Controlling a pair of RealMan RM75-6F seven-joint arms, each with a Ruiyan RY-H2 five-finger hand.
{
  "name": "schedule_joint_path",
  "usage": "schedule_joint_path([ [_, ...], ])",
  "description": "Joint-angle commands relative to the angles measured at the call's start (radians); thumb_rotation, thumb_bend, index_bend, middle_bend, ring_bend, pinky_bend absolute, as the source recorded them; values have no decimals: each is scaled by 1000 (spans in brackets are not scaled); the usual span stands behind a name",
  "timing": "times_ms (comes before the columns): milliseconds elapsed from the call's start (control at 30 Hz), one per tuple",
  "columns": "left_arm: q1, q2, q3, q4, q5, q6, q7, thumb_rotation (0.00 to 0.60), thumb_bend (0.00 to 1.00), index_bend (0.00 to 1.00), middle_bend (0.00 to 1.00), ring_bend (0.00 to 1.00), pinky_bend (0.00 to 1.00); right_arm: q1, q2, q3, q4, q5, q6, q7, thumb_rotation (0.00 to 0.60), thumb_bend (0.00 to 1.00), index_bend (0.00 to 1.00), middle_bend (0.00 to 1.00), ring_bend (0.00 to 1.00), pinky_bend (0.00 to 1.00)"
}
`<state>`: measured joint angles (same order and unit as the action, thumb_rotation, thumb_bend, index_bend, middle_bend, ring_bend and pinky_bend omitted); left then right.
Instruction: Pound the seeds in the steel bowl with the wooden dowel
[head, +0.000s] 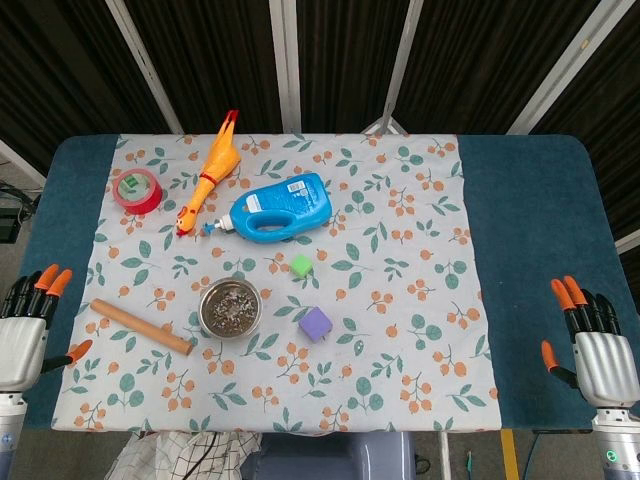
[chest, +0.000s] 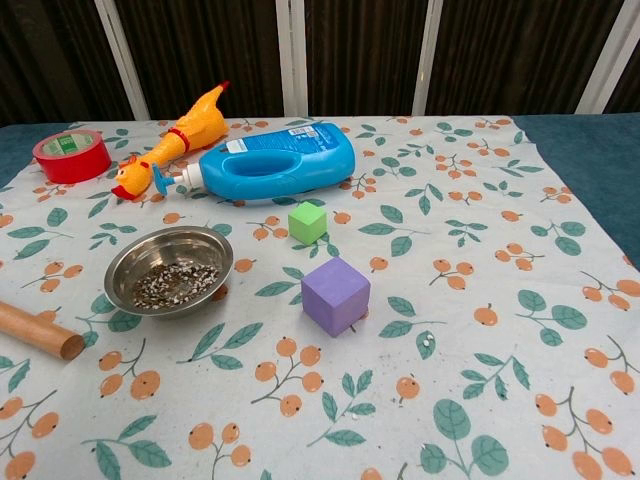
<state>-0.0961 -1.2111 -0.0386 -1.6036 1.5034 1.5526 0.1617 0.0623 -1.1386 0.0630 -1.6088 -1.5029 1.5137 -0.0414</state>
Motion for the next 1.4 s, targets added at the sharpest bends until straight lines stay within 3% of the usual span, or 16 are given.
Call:
schedule_joint_path([
  [33,0,4,-2,-6,-8,-8,4,600,222,13,1,0,0,-1,1,-1,0,-2,1,0,600,474,0,0,0,0],
  [533,-20,30,7,-36,-24,-76,35,600,222,55,8,0,0,2,0,0,-9,7,-14,-9,600,474,0,0,0,0],
  [700,-49,43,11,-54,-37,-139,92,600,222,89,81,0,0,4,1,1,-15,14,-21,-15,600,474,0,0,0,0],
  [867,-95,59,22,-68,-55,-240,140,600,222,257,223,0,0,7,1,4,-17,16,-25,-14,600,474,0,0,0,0],
  [1000,-130,48,26,-63,-71,-305,221,600,229,307,308,16,0,9,1,4,-16,11,-25,-14,600,474,0,0,0,0],
  [1400,-198,-49,23,-46,-115,-388,433,600,247,325,356,20,0,10,1,3,-15,10,-30,-7,600,475,0,0,0,0],
])
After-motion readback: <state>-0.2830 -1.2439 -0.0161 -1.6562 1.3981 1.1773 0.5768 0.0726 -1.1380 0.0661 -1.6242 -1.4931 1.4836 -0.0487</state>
